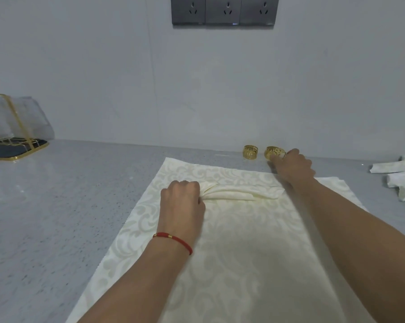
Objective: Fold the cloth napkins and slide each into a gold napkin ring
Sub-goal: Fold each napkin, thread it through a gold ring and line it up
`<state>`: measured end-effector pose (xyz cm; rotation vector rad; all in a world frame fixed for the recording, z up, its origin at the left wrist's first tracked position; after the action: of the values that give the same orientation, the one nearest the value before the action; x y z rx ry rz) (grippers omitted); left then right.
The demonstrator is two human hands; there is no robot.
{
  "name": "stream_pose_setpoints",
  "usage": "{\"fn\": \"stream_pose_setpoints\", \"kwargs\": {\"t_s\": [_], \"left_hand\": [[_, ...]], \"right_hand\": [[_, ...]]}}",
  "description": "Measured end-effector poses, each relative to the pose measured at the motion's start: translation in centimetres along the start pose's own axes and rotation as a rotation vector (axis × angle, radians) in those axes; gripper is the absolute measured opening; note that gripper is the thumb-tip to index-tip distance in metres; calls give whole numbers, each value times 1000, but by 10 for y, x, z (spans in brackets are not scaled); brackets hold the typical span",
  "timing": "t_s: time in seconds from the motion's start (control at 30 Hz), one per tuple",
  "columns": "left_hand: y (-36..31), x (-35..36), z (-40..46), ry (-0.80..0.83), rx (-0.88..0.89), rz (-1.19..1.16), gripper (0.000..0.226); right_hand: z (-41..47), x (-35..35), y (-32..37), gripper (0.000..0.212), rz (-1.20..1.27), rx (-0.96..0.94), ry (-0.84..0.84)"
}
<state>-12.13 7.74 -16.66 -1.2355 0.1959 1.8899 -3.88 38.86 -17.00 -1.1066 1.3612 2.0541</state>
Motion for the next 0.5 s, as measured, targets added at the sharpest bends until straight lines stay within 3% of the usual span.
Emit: {"fn": "stream_pose_setpoints", "kwargs": {"t_s": [0.13, 0.3, 0.4, 0.5], "left_hand": [[0, 2, 3, -14, -10, 2, 36], [2, 2, 3, -57, 10, 9, 41], [0, -2, 2, -80, 40, 5, 48], [-8, -11, 0, -103, 102, 6, 54]], "right_hand": [[0, 3, -1, 59, -78, -10, -14], [-25, -39, -13, 39, 496, -87, 3], [-55, -69, -30, 41, 646, -153, 68], [-94, -96, -52, 24, 715, -208, 149]]}}
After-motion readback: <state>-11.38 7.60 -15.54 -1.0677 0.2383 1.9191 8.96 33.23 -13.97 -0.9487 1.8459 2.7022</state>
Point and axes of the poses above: each hand's wrist, its own z-axis towards the middle knuckle, its own x-axis out of the palm, y = z × x, the point moved 3 cm from there along z, towards the middle knuckle, and after that the axes turned 5 degrees about -x, right-handed, at the moved point
